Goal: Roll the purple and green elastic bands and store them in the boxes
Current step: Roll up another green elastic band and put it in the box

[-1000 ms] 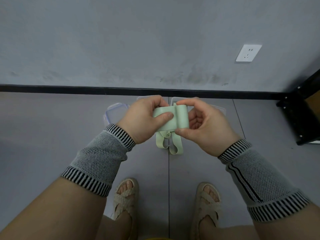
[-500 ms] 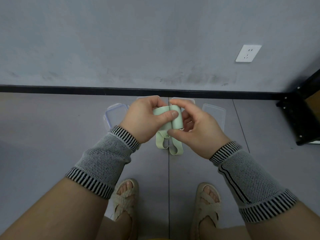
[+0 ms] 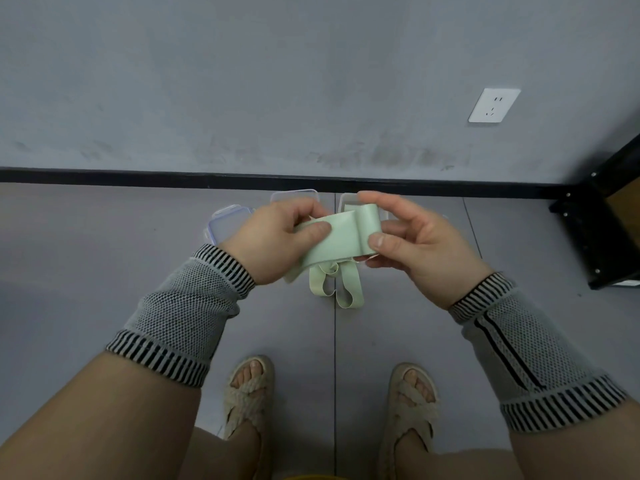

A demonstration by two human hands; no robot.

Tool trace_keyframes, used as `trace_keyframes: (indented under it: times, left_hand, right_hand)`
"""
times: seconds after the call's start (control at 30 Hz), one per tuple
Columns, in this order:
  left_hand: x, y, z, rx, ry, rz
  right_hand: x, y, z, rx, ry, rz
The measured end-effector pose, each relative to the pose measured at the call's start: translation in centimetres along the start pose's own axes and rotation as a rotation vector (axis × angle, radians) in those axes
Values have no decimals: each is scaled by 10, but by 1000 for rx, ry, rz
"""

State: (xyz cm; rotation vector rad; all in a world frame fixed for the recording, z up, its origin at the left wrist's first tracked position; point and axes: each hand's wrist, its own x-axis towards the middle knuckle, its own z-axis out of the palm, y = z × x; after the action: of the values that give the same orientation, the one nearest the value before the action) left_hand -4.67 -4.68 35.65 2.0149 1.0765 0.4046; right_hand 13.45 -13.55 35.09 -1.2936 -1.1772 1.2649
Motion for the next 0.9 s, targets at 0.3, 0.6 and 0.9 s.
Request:
trace_keyframes:
  times: [0.3, 0.6, 0.9]
  left_hand:
    - [-2, 7, -3, 28, 83, 61]
    - [2, 7, 4, 1, 129, 110]
    - [2, 11, 8, -216, 140, 47]
  right_hand:
    - [-1, -1, -2, 80, 31, -32]
    - [4, -4, 9, -150, 124, -96]
    - [7, -3, 22, -273, 220, -87]
